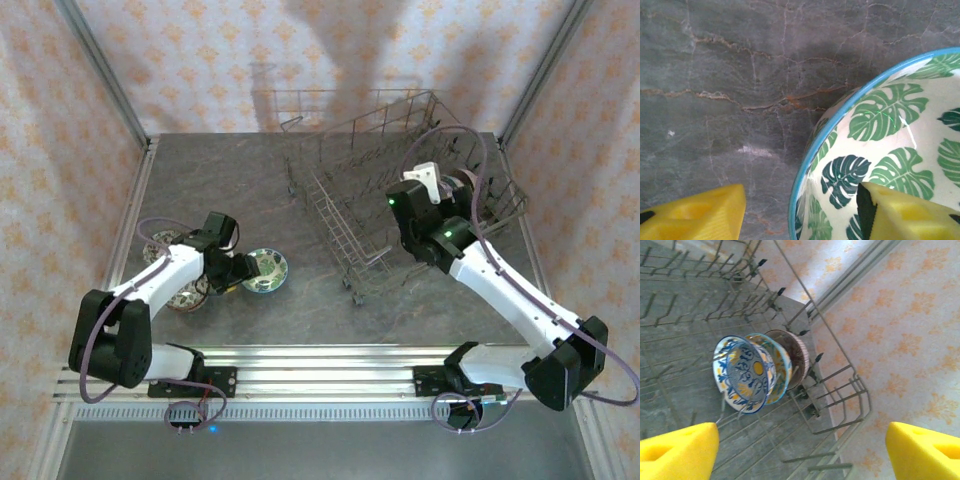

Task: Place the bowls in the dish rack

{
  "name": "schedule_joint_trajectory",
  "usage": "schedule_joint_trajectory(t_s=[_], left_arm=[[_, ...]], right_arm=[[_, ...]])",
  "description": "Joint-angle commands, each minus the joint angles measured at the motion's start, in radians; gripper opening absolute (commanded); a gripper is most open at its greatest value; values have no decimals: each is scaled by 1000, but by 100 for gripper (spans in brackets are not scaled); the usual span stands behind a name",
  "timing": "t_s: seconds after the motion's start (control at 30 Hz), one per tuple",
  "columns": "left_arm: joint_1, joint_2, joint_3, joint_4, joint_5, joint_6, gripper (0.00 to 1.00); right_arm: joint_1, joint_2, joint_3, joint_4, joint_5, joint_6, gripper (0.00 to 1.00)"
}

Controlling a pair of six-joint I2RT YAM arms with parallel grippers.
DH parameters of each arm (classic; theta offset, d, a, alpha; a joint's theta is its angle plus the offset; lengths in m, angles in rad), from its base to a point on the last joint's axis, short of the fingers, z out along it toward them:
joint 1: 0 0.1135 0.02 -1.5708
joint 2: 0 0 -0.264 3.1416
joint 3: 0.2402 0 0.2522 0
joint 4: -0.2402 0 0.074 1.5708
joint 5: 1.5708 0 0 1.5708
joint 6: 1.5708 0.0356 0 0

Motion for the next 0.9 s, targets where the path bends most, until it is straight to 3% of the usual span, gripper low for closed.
schedule_joint_trajectory(t_s=[0.0,0.2,0.53,0.87], left_arm=[[-9,19,29,-10,-41,13,55],[-20,62,37,-2,-35,23,38],[-31,53,83,-18,-8,47,9],[-50,-94,188,-42,50,35,0]], right_arm=[[22,-16,-15,-66,1,95,85],[27,-16,-24,-76,-25,123,85],[29,-16,55,-114,-185,177,85],[28,130,354,-263,-779,250,80]])
